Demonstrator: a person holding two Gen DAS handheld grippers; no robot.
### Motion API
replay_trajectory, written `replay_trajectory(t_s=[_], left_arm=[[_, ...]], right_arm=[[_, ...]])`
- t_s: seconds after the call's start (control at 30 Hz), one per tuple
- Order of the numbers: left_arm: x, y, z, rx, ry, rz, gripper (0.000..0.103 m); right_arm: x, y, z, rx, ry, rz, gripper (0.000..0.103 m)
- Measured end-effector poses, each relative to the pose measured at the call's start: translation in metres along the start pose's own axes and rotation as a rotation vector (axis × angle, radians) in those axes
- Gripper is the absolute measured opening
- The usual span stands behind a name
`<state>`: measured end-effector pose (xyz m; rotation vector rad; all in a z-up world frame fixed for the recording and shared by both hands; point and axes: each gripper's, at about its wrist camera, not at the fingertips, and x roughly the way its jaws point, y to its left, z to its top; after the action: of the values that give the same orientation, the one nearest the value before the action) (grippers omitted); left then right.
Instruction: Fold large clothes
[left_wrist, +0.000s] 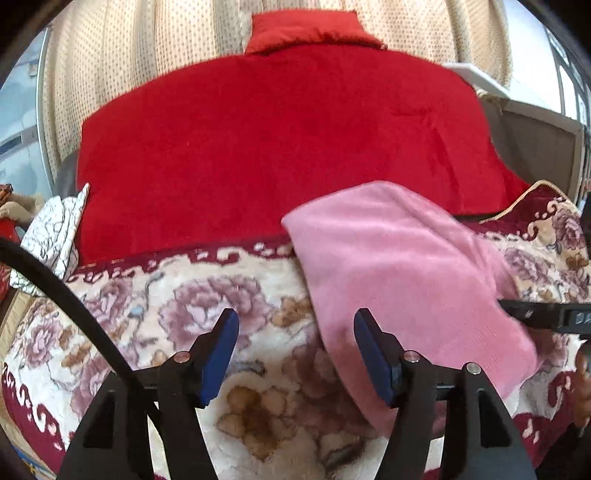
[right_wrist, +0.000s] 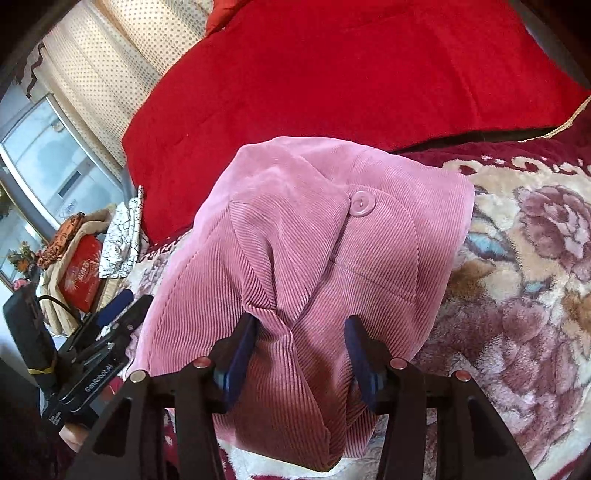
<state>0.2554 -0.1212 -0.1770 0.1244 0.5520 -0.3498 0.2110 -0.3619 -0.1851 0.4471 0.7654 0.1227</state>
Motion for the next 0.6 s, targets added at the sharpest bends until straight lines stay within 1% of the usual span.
replay_trajectory(t_s=[0.17,0.27,0.6], left_arm=[[-0.0087,-0.0026,0.0066,-0.012,-0.049,-0.020,0.066],[-0.0108,-0.0039,0.0075,-0.014,-0.058,-0.026,0.066],[-0.0116,-0.0070,0.0097,-0.014,-0.051,-0.024,0.066]], right_arm=[[-0.0012,-0.0004,-0.0027,0.000,-0.005,0.011,0.053],[-0.0024,-0.0019,-0.0030,0.004,-0.006,0.018,0.054],[-0.0049,-0.0053,-0.0013,0.009,-0.003,0.032,0.055]])
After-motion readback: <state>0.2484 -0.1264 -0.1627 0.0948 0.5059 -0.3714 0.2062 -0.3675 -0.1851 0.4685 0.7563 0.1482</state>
